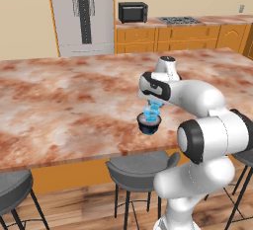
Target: Stack the yogurt containers by placing the smaller containers on top of the larger containers.
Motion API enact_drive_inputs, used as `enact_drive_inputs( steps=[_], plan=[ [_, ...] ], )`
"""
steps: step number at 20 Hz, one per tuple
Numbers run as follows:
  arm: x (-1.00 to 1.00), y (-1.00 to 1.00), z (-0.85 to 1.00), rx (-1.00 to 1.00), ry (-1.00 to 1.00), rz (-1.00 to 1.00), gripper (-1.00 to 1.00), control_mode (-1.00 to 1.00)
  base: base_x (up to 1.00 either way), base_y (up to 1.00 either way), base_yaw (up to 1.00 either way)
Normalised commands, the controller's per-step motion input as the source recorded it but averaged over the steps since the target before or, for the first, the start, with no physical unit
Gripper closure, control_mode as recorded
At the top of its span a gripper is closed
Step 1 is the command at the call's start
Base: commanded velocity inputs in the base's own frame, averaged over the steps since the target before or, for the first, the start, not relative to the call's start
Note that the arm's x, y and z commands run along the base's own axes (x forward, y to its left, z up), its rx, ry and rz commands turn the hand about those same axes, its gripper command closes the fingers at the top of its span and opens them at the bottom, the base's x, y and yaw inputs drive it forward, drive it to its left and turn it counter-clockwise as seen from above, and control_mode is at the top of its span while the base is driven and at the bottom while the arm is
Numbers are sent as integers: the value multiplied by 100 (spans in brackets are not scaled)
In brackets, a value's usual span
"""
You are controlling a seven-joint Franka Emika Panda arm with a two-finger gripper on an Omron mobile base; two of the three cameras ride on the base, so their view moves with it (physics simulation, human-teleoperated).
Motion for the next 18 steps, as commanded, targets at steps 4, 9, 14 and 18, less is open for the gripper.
enact_drive_inputs(
  steps=[4, 9, 14, 18],
  plan=[
    [7, 0, -6, 0, 1, 0, 100, -100, 0, 0, 0],
    [1, 0, -13, 0, 0, 0, 100, -100, 0, 0, 0],
    [0, -2, -14, 0, 1, 0, 100, -100, 0, 0, 0],
    [0, -6, -13, 0, 2, 0, 100, -100, 0, 0, 0]
  ],
)
